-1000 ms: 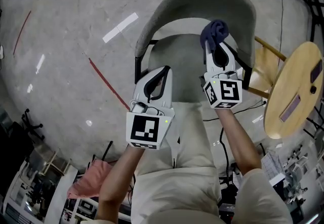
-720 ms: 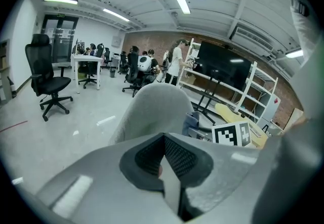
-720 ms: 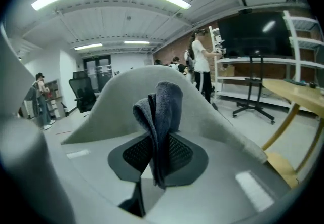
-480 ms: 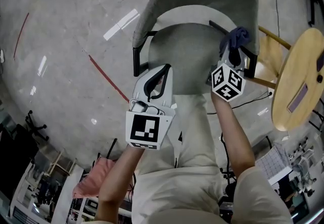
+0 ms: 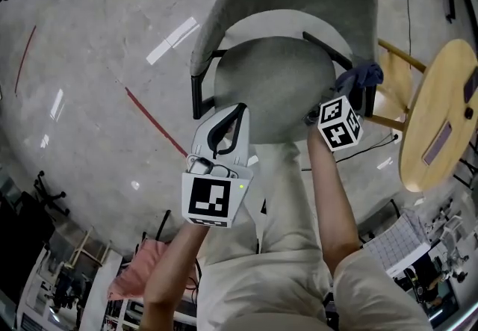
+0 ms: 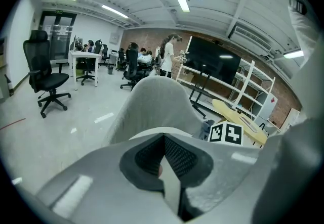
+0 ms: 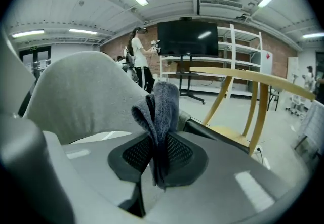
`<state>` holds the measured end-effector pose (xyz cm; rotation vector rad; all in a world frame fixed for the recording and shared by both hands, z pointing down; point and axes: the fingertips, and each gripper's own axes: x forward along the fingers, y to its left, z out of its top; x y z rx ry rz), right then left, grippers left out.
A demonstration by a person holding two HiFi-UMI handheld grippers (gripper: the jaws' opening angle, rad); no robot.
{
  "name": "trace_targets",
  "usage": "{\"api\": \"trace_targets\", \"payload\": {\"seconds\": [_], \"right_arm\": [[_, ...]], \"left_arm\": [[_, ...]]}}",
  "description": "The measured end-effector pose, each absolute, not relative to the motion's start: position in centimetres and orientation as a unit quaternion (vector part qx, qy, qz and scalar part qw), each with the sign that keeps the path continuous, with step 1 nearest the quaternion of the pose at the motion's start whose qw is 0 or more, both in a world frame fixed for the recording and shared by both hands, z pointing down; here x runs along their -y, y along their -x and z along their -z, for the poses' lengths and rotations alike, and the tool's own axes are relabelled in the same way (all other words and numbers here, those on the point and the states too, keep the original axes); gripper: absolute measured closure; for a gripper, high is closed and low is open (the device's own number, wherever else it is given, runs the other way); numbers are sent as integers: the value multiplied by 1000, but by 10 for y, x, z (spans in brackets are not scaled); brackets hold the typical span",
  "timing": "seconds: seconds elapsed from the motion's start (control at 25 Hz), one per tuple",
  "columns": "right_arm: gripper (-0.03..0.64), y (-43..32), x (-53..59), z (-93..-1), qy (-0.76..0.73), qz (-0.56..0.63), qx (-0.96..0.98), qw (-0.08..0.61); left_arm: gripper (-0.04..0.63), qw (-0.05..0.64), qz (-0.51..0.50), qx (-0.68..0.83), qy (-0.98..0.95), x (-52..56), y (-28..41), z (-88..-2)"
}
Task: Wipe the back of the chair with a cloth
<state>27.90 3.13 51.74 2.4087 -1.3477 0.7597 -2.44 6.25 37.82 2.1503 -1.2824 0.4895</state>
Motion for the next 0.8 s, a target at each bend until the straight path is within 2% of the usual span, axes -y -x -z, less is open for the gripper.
{"api": "trace_targets", "payload": {"seconds": [0.24, 0.8], "right_arm": [[549, -296, -16, -532, -839, -259, 455, 149], [549, -280, 32, -539, -814, -243, 502, 166]], "left_arm": [[594, 290, -178, 488, -804, -62, 28, -376], [594, 297, -189, 482, -803, -59, 22, -379]]}}
